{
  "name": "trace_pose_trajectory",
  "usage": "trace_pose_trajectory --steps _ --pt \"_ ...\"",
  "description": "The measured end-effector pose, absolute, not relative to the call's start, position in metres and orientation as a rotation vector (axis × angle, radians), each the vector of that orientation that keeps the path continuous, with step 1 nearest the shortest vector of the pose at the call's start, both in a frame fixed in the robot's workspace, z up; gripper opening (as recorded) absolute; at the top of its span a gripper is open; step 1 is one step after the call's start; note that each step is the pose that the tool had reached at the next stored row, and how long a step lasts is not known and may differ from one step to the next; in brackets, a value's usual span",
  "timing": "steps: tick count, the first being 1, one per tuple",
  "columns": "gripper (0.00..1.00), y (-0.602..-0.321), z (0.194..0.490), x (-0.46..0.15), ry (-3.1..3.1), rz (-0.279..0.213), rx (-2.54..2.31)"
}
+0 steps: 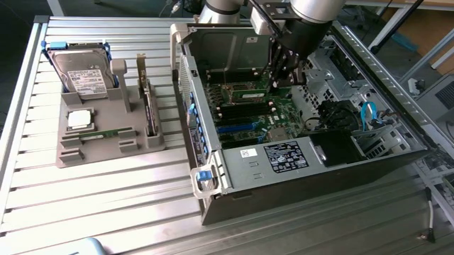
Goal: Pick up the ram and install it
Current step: 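Insert the ram into the slot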
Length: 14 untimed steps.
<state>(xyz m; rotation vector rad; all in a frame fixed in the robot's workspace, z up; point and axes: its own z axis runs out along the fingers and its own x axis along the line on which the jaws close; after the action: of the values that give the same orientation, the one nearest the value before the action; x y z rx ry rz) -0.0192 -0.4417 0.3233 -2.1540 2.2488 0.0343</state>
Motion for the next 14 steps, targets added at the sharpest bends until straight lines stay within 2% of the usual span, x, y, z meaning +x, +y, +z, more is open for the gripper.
trace_pose_trajectory --steps 14 --pt "0.12 -0.442 0.301 -0.019 2.247 0.030 -2.152"
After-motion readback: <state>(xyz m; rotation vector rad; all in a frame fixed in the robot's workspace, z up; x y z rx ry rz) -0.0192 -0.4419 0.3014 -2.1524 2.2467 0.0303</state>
